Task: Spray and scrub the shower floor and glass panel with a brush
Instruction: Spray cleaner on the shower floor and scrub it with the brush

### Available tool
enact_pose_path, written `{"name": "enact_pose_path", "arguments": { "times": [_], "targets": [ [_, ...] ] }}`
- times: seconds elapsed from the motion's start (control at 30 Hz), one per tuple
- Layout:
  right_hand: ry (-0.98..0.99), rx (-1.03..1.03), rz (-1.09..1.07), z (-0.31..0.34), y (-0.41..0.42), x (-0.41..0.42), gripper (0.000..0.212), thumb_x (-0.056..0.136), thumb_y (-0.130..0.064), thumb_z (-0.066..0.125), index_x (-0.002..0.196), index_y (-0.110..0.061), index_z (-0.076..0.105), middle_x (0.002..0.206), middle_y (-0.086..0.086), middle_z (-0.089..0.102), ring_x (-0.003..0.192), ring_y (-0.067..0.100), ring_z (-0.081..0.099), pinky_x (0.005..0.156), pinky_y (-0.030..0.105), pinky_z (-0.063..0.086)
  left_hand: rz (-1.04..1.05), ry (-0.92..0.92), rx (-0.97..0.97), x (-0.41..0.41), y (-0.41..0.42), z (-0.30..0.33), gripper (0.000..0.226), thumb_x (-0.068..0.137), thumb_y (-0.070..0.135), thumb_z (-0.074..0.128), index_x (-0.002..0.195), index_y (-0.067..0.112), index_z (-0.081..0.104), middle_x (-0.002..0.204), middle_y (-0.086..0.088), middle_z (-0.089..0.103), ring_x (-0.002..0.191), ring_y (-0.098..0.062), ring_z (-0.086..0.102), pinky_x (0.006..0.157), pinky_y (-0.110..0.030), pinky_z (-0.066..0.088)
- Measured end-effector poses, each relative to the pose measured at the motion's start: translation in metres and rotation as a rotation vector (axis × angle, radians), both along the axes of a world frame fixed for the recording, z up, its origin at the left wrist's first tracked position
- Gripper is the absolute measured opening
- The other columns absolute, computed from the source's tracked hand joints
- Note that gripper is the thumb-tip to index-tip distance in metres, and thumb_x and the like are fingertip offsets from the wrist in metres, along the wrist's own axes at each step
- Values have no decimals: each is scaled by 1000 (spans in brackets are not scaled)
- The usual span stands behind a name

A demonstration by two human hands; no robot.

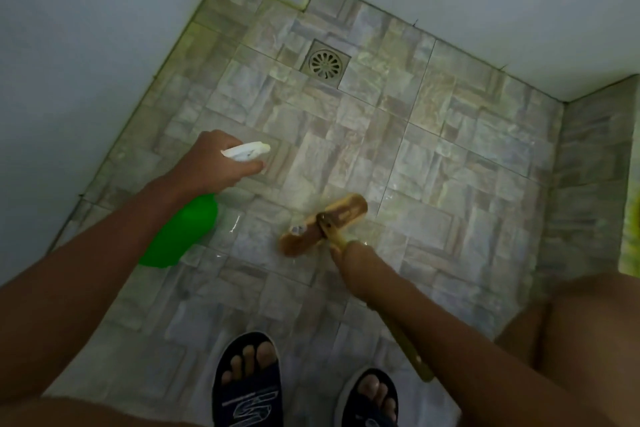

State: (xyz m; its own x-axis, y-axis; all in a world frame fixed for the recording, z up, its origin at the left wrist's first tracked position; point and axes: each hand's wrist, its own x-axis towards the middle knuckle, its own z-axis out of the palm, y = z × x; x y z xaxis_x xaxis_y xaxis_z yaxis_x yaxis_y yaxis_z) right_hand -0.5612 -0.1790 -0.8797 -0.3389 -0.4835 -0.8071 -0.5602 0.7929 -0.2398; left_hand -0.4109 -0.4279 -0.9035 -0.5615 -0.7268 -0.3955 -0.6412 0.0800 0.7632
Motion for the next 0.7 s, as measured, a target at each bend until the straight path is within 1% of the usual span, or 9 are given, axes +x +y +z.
{"name": "enact_pose_path", "arguments": {
  "times": [0.1, 0.17, 0.23, 0.3, 0.43, 0.5, 0.57, 0.63, 0.7],
  "targets": [
    [2, -39, 42, 1, -53, -10, 37, 107, -39, 31, 100, -8, 50, 85, 12, 55, 82, 34, 61, 64, 38, 50, 31, -1, 23, 20, -1, 5, 38, 74, 38, 89, 81, 3, 77, 60, -8, 67, 44, -10, 56, 50, -30, 51],
    [21, -77, 61, 1, -66, -11, 40, 106, -41, 31, 106, -6, 51, 96, 16, 58, 81, 33, 62, 58, 35, 49, 25, -40, 38, 32, 1, 3, 43, 73, 40, 91, 81, 2, 73, 62, -2, 62, 52, -14, 57, 51, -39, 56],
    [12, -47, 106, 1, -57, -5, 42, 107, -36, 31, 114, -2, 54, 108, 20, 62, 93, 36, 64, 68, 36, 49, 24, -80, 11, 46, 7, 0, 47, 74, 38, 92, 76, -1, 67, 59, 0, 54, 52, -13, 53, 51, -34, 49],
    [7, -4, 153, 1, -41, 1, 41, 108, -32, 31, 114, 0, 56, 106, 22, 62, 95, 37, 62, 75, 38, 49, 88, -87, -28, 57, 12, -3, 56, 69, 47, 87, 74, -5, 67, 57, -4, 54, 49, -12, 49, 52, -28, 42],
    [12, -45, 214, -6, -37, 16, 41, 106, -42, 30, 102, -7, 53, 93, 15, 58, 76, 26, 57, 67, 33, 45, 340, -89, -74, 82, 13, 3, 46, 78, 37, 86, 79, -6, 71, 63, -19, 66, 52, -18, 57, 47, -34, 52],
    [11, -76, 241, -12, -48, 26, 39, 105, -44, 31, 95, -11, 49, 95, 15, 61, 70, 21, 53, 66, 31, 43, 431, -85, -92, 99, 10, 7, 44, 81, 32, 87, 82, -7, 67, 65, -12, 61, 55, -20, 59, 47, -29, 54],
    [-7, -105, 269, -10, -65, 37, 41, 106, -43, 31, 103, -9, 54, 105, 18, 64, 79, 25, 58, 67, 31, 43, 520, -132, -162, 118, 8, 11, 43, 81, 35, 86, 77, -1, 64, 64, -6, 58, 56, -24, 59, 48, -22, 51],
    [-34, -124, 318, -5, -84, 49, 46, 108, -38, 28, 117, -1, 54, 114, 20, 62, 96, 31, 62, 74, 34, 48, 669, -120, -189, 136, 6, 13, 51, 76, 46, 82, 74, -2, 67, 65, -15, 66, 64, -37, 70, 57, -38, 58],
    [-53, -139, 350, 0, -99, 59, 47, 109, -34, 26, 124, 2, 52, 119, 21, 60, 103, 34, 62, 81, 37, 49, 784, -79, -217, 145, 5, 13, 58, 71, 55, 75, 74, -3, 71, 72, -27, 70, 70, -41, 74, 62, -52, 61]
  ]
}}
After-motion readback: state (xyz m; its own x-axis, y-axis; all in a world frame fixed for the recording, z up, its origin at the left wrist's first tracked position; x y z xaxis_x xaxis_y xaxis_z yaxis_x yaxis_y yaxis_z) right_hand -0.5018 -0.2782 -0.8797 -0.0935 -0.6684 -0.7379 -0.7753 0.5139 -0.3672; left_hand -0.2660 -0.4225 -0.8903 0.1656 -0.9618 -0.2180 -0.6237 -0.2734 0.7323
